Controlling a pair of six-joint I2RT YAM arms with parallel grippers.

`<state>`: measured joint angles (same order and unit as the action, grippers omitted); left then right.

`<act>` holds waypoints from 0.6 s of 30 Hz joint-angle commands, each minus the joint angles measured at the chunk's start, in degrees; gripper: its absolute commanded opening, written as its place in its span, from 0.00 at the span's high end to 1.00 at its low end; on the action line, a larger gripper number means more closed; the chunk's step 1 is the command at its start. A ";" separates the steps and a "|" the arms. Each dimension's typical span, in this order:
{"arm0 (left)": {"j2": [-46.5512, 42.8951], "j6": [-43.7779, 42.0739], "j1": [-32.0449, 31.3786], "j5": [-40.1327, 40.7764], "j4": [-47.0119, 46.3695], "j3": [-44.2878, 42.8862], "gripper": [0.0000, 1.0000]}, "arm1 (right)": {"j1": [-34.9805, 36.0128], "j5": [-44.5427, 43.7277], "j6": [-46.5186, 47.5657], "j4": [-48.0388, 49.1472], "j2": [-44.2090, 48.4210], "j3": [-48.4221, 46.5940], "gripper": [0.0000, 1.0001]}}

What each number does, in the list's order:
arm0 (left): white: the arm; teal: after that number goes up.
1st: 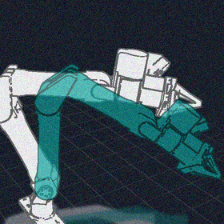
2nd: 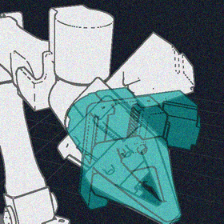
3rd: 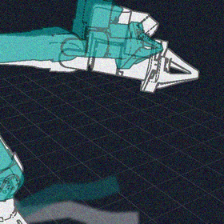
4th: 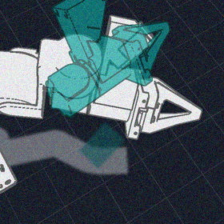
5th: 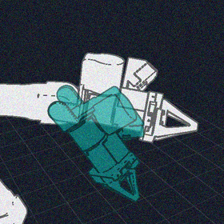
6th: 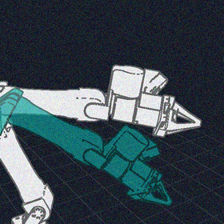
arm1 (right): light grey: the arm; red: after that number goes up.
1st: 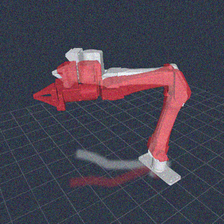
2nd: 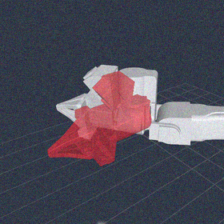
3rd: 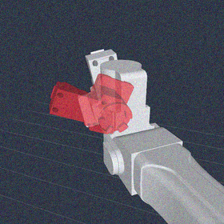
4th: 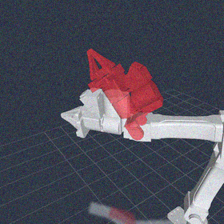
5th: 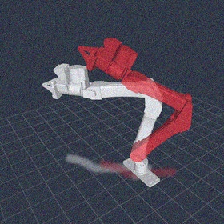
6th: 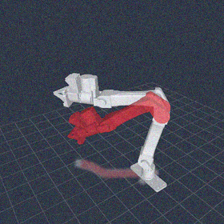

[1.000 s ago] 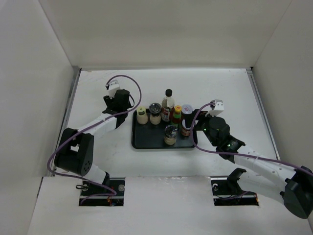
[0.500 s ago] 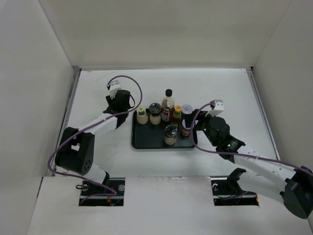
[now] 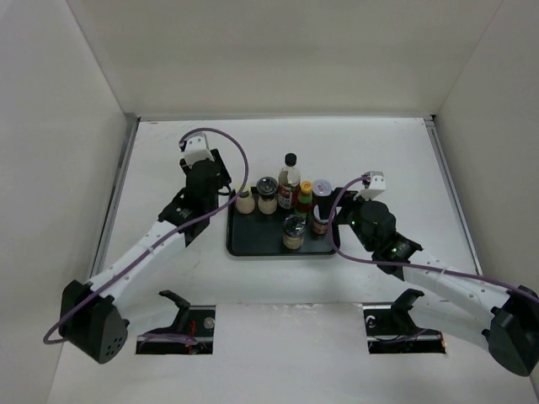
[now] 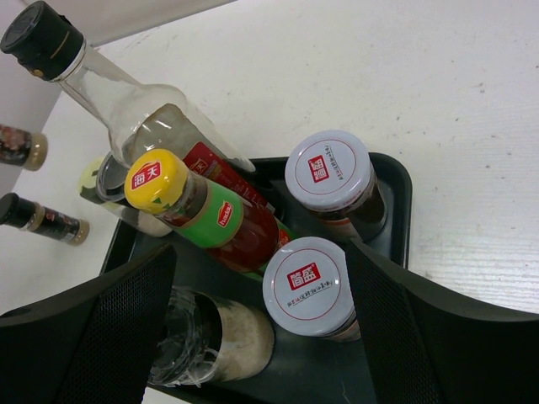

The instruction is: Organize the condiment bottles

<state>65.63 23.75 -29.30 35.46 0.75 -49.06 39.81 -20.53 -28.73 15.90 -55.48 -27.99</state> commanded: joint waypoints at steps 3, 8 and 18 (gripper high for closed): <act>-11.47 -0.11 -5.27 3.73 10.74 2.38 0.69 | -0.04 -0.65 -0.10 3.26 1.08 0.48 0.15; -16.66 4.19 -11.42 4.01 17.26 5.28 0.69 | -0.13 -0.65 -0.18 3.26 0.64 0.30 0.15; -5.79 8.42 -25.32 5.76 2.95 9.16 0.69 | -0.57 -3.90 -0.36 4.23 2.13 1.62 0.15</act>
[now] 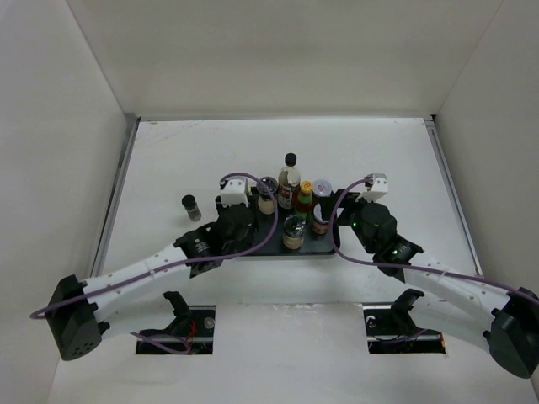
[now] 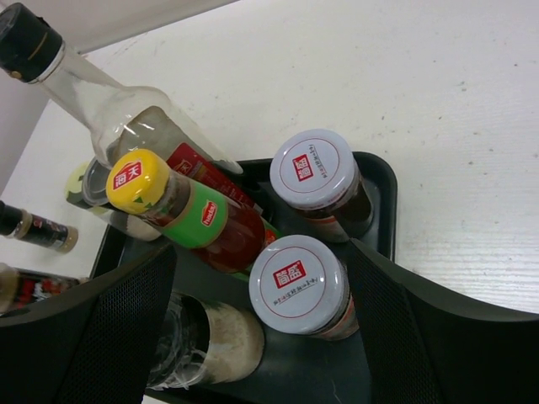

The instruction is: Organize the condiment bottles

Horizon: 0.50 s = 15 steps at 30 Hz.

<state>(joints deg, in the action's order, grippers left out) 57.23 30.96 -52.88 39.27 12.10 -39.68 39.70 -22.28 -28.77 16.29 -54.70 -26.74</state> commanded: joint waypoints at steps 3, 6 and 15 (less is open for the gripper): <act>8.49 0.68 -2.62 1.34 -13.75 -0.31 0.69 | -0.55 -2.50 -0.32 3.83 2.22 0.64 0.15; 13.33 -0.89 -2.18 -0.24 -17.53 -1.18 0.69 | -1.07 -2.68 -0.41 3.92 2.31 0.81 0.15; 20.90 -2.57 -1.21 -1.39 -23.87 -1.10 0.69 | -0.81 -2.59 -0.32 3.92 2.84 0.81 0.14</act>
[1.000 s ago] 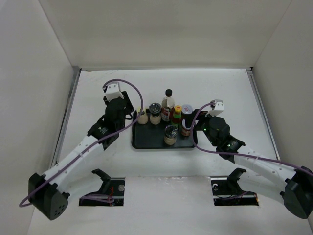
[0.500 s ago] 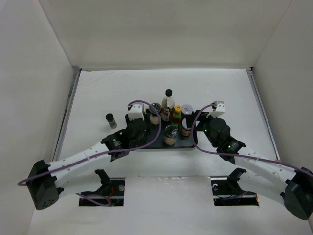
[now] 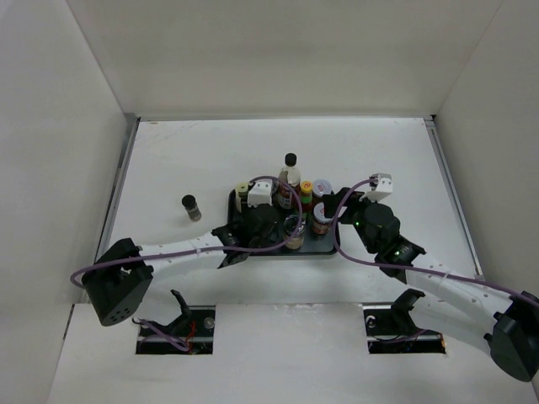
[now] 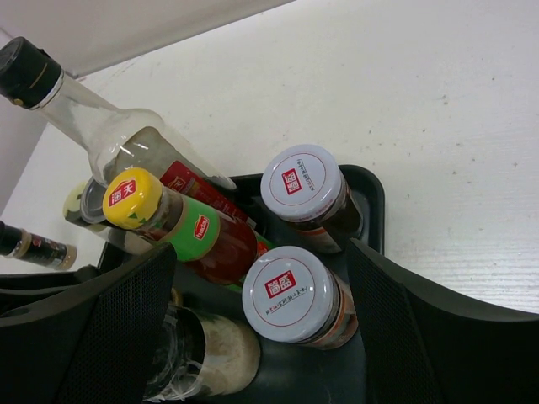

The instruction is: Organize the condiment bottles

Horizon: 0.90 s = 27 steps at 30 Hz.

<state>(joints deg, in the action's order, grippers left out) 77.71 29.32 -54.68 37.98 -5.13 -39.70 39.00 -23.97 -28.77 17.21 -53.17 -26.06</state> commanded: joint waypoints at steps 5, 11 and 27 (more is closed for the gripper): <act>2.62 -1.11 0.93 -0.62 -8.06 -0.90 0.63 | -0.03 -0.73 -0.23 2.91 0.70 -0.04 0.14; 3.41 -1.11 0.84 0.17 -7.79 -0.64 0.47 | -0.20 -0.73 -0.32 2.74 1.40 0.14 0.14; -15.39 -2.09 8.99 9.04 0.36 1.29 0.26 | -0.29 -0.29 -0.41 2.65 1.31 0.05 0.14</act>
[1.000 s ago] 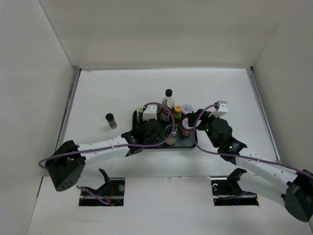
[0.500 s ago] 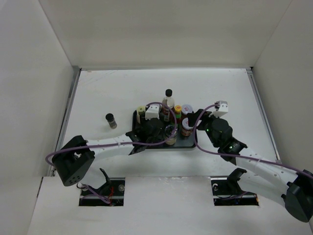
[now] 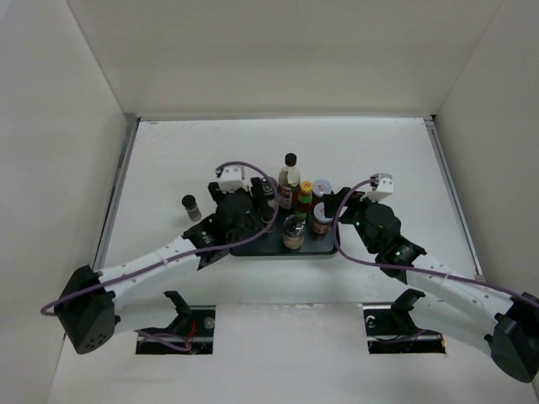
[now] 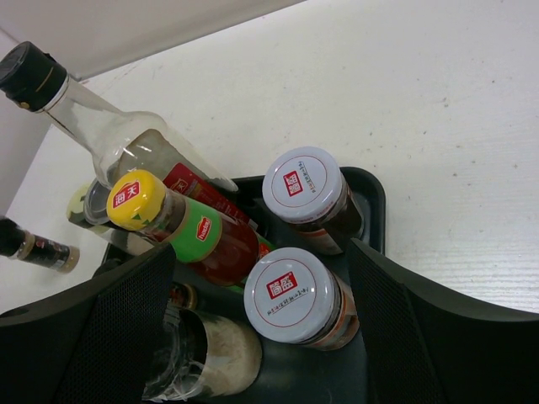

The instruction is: Organize the condiment bottles

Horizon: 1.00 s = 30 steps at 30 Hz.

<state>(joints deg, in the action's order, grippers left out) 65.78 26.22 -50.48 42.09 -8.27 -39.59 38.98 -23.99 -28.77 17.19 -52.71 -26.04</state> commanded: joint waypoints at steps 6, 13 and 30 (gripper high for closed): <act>-6.98 5.25 18.08 2.30 8.98 2.50 0.25 | -0.09 -0.18 -0.40 2.67 0.41 -0.15 0.14; -3.65 5.42 25.29 0.72 8.72 4.61 0.25 | 0.00 0.08 -0.41 2.85 -0.64 -0.41 0.14; 5.14 6.04 31.98 -1.92 1.59 6.20 0.39 | 0.00 0.43 -0.32 3.11 -1.52 -0.68 0.13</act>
<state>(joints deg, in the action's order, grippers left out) 70.19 31.77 -18.79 40.71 -2.94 -34.02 38.98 -23.92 -28.77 17.23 -54.04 -26.04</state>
